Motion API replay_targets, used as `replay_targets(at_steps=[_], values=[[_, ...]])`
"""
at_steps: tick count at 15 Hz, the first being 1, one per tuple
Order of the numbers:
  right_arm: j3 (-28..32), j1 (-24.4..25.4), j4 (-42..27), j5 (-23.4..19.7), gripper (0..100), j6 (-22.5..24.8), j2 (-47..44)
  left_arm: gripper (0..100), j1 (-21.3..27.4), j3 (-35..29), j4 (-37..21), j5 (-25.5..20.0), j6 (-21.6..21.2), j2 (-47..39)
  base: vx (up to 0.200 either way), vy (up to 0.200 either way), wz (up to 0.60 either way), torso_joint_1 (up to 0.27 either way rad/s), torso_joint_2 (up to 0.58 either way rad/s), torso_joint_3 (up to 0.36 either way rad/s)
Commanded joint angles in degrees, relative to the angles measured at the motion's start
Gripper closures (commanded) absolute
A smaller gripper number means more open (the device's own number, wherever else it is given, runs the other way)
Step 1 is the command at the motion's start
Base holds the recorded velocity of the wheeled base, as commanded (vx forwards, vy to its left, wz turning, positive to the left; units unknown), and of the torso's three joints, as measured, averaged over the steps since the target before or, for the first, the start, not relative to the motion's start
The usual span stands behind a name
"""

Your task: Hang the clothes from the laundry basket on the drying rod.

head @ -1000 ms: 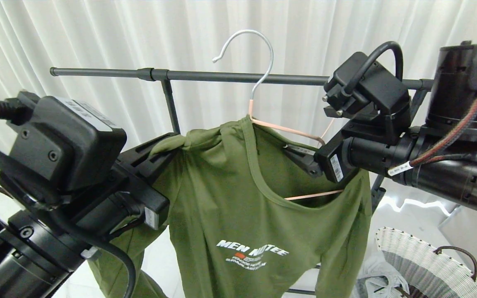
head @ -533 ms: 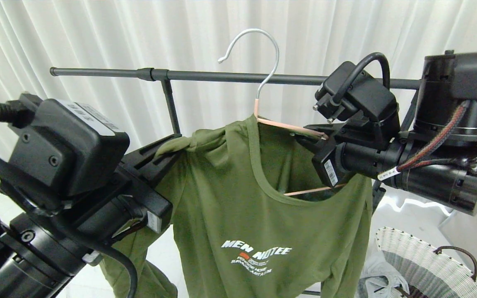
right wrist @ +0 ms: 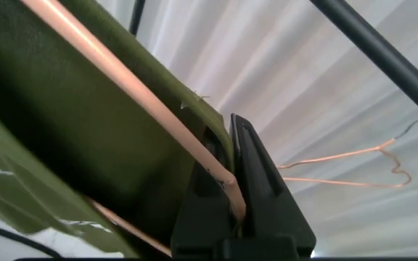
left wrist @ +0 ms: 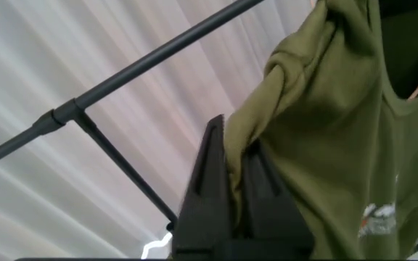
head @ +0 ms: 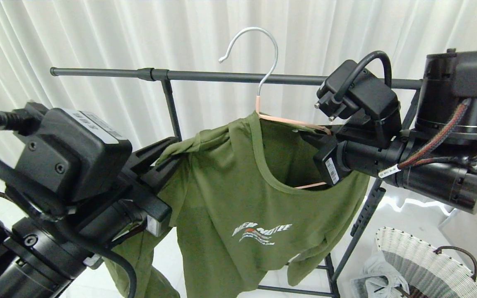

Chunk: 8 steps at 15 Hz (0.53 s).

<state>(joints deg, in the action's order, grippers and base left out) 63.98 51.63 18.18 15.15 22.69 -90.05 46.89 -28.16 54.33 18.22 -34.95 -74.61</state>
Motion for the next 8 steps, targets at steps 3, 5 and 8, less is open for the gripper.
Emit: replay_targets(at_steps=[3, 5, 8], values=[[-0.08, -0.04, 0.19, -0.04, 100, 1.83, 1.55, 0, -1.27, 1.79, -0.02, 0.32, 0.59, 0.43, 0.0, 0.0, 0.0, 0.0, 0.0, 0.0], [-0.34, -0.47, 0.11, 0.14, 100, 1.92, 2.51, 0, -2.59, 2.76, -0.02, 0.23, 0.85, 1.48, 0.0, 0.0, 0.0, 0.0, 0.0, 0.0], [-1.22, -2.06, 0.19, 0.76, 100, 2.01, 4.18, 0, -4.52, 5.4, -0.02, 0.23, 2.43, 3.15, 0.0, 0.0, 0.0, 0.0, 0.0, 0.0]])
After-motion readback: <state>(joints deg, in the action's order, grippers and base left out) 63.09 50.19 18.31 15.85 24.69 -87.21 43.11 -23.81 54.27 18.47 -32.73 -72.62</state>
